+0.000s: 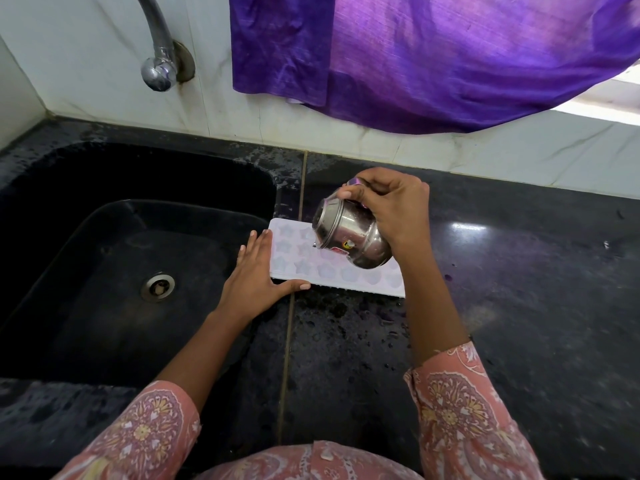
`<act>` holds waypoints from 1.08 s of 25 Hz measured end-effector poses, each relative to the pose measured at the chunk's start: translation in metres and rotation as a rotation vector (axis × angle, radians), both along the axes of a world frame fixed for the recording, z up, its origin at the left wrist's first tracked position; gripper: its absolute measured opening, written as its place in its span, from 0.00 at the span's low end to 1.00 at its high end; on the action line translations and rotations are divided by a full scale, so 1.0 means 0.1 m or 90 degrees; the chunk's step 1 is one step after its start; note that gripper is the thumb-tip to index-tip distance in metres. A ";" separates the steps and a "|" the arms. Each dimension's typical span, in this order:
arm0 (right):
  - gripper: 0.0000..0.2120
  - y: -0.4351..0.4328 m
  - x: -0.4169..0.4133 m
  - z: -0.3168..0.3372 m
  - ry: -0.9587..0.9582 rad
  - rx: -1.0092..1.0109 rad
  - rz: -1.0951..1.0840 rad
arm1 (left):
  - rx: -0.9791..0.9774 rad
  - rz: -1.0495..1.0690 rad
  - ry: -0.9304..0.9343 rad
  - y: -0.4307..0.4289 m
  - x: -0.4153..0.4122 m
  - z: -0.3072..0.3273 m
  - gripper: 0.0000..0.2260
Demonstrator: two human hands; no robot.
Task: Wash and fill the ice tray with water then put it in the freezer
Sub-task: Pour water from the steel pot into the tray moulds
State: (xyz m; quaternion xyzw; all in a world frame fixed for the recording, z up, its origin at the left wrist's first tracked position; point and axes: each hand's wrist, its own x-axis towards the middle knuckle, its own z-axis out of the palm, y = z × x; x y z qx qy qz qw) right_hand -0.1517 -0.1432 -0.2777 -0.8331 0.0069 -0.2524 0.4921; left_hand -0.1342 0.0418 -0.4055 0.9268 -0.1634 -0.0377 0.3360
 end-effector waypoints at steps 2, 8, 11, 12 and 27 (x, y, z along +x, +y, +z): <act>0.11 0.00 0.00 0.00 -0.005 -0.005 0.001 | 0.002 0.000 0.001 0.00 0.00 0.00 0.50; 0.12 -0.01 0.00 0.00 -0.015 -0.008 0.005 | -0.003 -0.002 0.001 0.00 -0.01 0.01 0.50; 0.12 -0.02 0.01 -0.01 -0.009 0.001 0.004 | -0.002 -0.002 0.004 0.00 -0.01 0.02 0.50; 0.11 -0.02 0.01 -0.02 -0.006 0.008 0.005 | -0.002 -0.001 0.006 0.00 -0.01 0.02 0.49; 0.07 0.05 0.08 -0.23 0.028 0.212 0.030 | -0.033 -0.012 0.011 0.01 0.02 -0.04 0.49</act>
